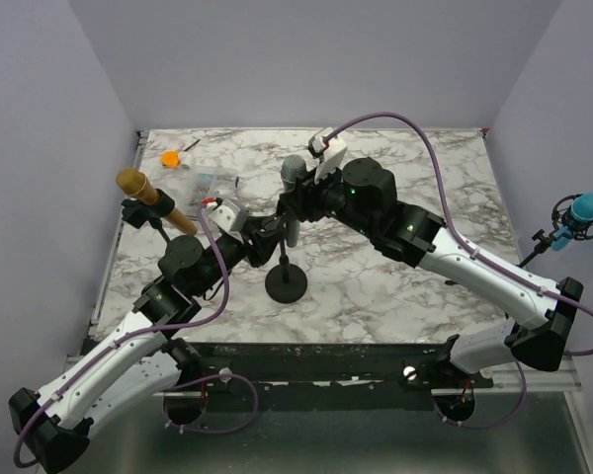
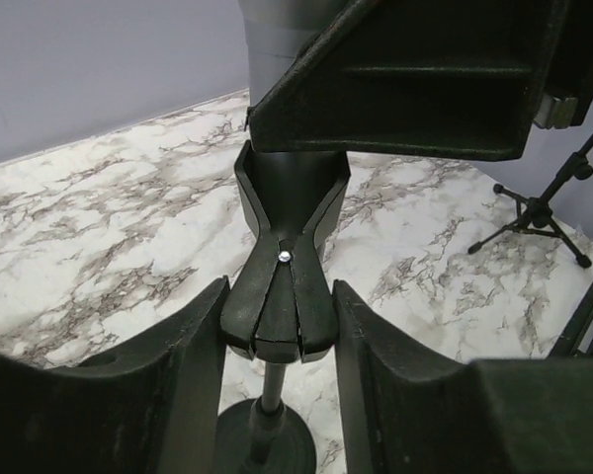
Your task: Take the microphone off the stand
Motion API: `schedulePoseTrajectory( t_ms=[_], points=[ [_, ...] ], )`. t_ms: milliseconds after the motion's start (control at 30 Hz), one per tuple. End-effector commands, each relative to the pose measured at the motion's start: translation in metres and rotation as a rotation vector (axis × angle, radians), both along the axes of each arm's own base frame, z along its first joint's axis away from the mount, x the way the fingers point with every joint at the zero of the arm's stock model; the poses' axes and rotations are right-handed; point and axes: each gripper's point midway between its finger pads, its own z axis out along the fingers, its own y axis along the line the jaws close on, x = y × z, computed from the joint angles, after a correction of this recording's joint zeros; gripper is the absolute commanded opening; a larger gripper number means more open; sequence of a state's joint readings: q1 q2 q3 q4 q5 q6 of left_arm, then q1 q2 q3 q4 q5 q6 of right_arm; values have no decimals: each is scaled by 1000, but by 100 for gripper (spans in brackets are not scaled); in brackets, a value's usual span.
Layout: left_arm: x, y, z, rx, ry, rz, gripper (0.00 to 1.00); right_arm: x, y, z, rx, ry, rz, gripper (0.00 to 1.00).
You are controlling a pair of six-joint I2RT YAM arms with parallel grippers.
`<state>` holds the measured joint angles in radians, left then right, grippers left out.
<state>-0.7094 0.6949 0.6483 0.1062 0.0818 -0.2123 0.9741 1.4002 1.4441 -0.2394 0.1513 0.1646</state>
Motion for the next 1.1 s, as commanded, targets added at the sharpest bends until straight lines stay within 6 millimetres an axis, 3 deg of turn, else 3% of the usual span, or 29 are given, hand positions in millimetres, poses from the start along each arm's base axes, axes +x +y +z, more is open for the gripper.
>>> schedulePoseTrajectory(
  t_ms=[0,100,133,333,700,833,933,1067],
  points=[
    [-3,-6,-4,15,27,-29,29,-10,-1,9,32,4,27,1],
    [-2,-8,-10,50,50,-36,1,-10,-1,10,33,4,25,1],
    [-1,-8,-12,59,57,-35,0,-10,-2,11,34,2,24,1],
    [-3,-6,-21,65,66,-33,0,-8,-4,12,42,-3,7,1],
    [-5,-3,-30,85,71,-31,0,4,-37,31,87,-62,-158,1],
    [-6,-5,-31,79,94,-35,0,-2,-32,30,88,-60,-108,1],
    [-4,-4,-31,78,138,-23,26,-5,-24,24,78,-43,-71,1],
    [-3,-4,-29,74,164,-9,32,-1,-28,21,65,-38,-102,1]
  ],
)
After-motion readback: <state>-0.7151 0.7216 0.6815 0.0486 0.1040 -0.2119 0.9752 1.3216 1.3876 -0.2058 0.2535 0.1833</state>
